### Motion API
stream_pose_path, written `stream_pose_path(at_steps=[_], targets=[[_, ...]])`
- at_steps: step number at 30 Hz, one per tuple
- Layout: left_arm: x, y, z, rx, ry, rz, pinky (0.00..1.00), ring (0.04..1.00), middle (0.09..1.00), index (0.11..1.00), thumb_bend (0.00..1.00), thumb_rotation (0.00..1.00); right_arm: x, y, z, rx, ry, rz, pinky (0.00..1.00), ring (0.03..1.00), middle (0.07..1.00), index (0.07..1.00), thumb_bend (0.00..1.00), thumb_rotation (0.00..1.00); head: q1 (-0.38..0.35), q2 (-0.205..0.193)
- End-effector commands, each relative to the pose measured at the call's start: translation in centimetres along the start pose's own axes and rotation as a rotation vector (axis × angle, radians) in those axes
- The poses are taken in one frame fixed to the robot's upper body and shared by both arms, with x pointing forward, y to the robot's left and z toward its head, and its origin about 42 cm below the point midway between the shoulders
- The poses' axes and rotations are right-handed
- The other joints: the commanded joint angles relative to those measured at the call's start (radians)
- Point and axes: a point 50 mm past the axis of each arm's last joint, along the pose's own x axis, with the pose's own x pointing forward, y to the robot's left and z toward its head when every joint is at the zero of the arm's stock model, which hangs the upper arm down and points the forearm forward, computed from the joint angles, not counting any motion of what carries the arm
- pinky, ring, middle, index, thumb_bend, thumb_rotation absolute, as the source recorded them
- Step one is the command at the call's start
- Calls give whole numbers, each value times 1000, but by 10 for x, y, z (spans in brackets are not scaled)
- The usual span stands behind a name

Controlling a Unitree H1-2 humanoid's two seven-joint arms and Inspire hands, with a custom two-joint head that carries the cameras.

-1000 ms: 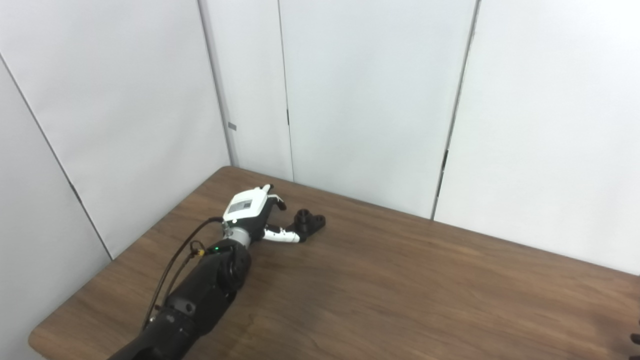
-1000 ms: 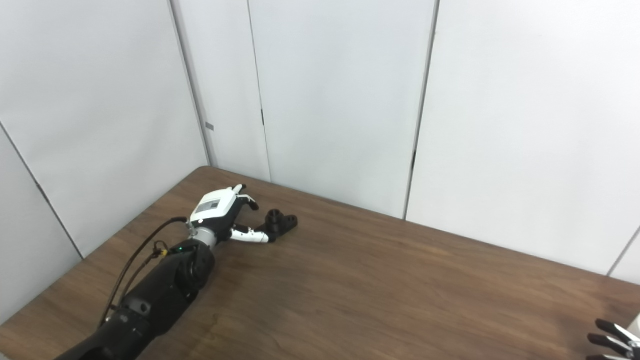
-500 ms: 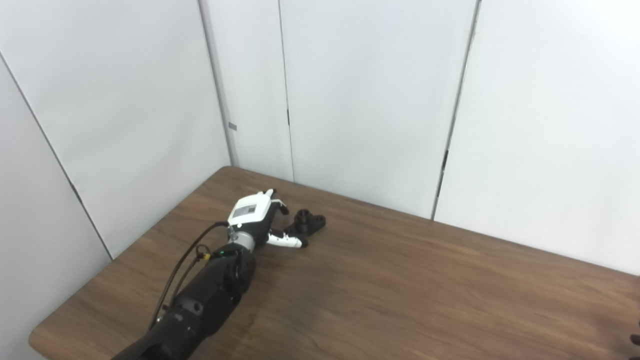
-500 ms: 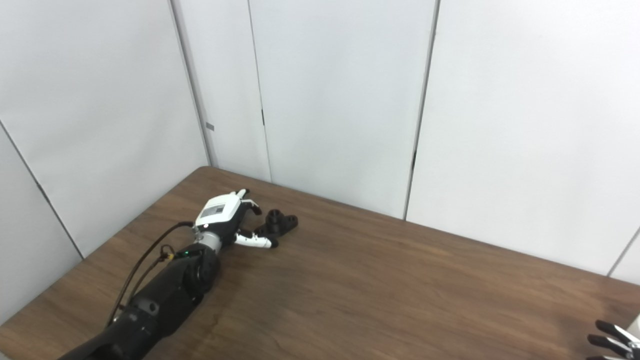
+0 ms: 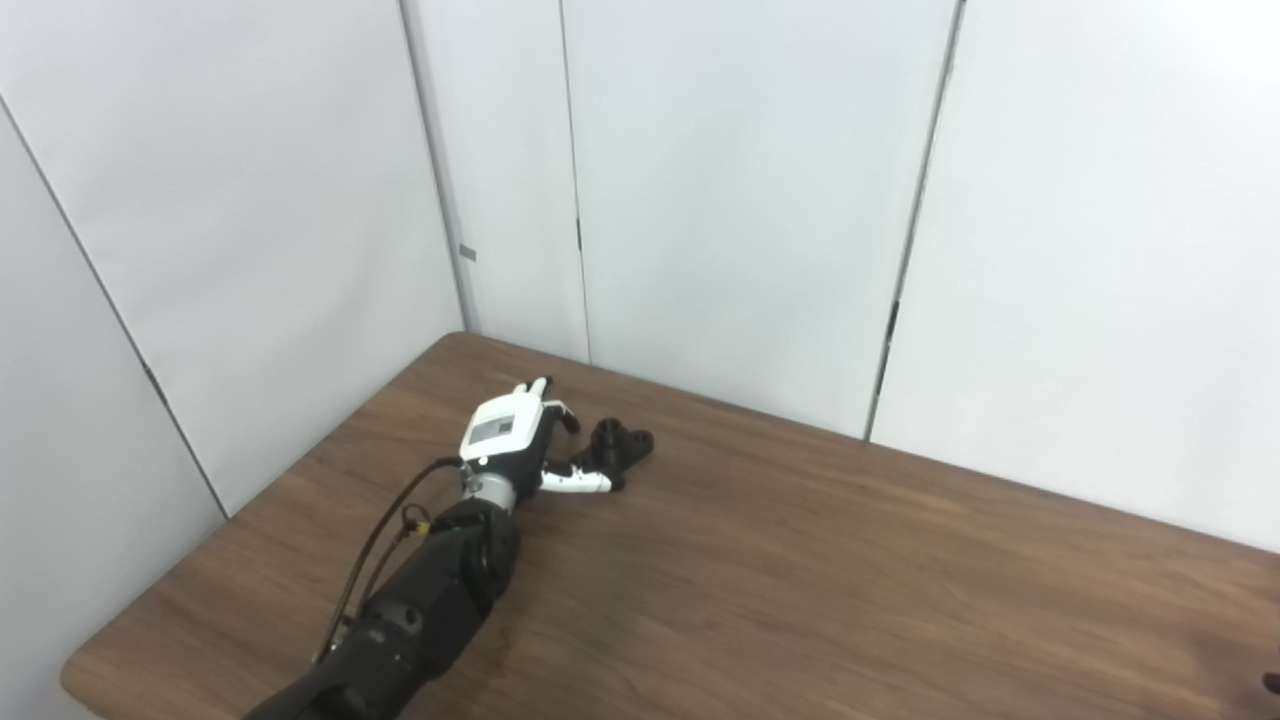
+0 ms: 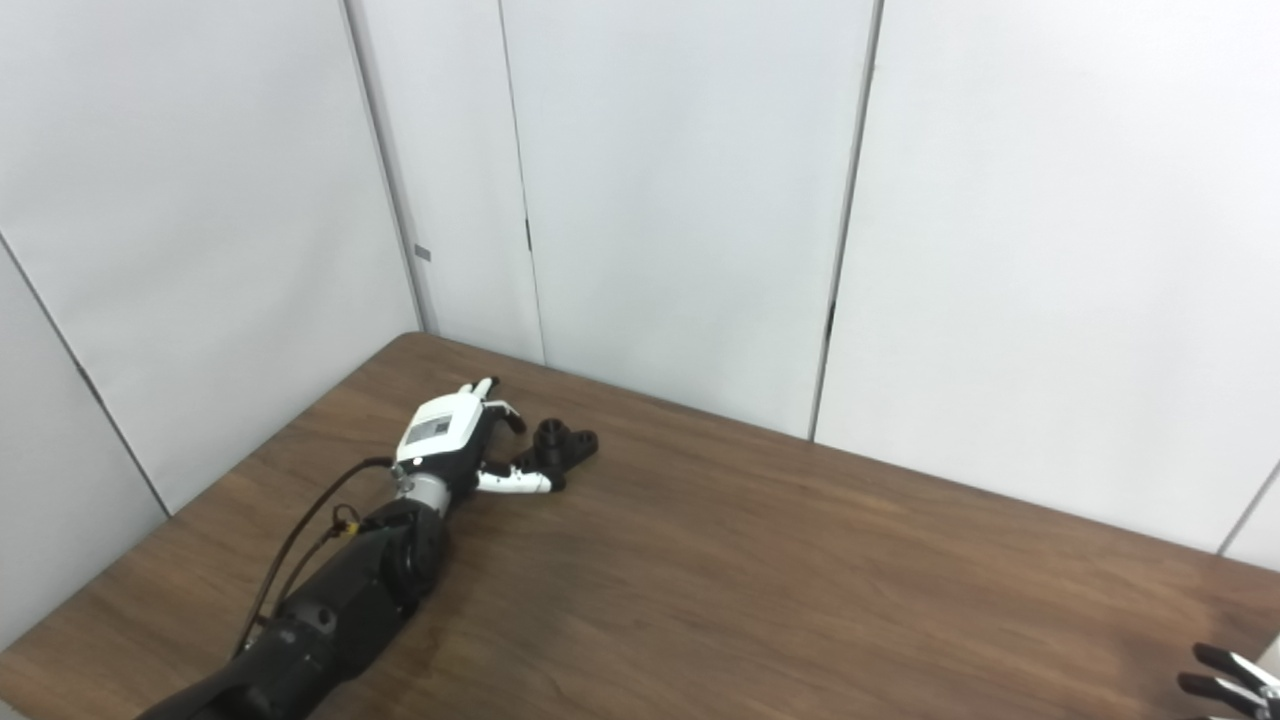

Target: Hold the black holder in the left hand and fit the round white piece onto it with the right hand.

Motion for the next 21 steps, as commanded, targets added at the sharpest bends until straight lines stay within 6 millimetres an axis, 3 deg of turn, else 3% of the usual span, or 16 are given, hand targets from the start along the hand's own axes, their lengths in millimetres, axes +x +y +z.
stream_pose_path(at_steps=[1,4,5,6,7,21], targets=[[10,10,16,-62,-50,40,935,1000,968,658,946,458,12,-16,15,-21,-73,-32,442,553,688,757,509,141,1,1],[6,7,17,-130,-56,36,993,999,926,549,857,329,11,-18,14,-19,-72,-31,447,552,686,756,511,149,5,4],[5,6,17,-138,-57,39,996,995,913,518,693,210,11,-19,14,-20,-71,-31,446,552,687,757,511,149,6,4],[5,4,17,-146,-62,49,999,991,901,498,591,136,11,-19,14,-20,-71,-30,446,553,688,759,510,151,7,5],[4,3,17,-151,-65,55,993,981,885,490,557,109,11,-19,14,-20,-71,-29,448,556,690,760,508,152,7,5],[-2,-13,14,-177,-90,18,989,965,864,482,523,72,9,-20,13,-24,-72,-27,459,563,698,768,496,148,-2,12]])
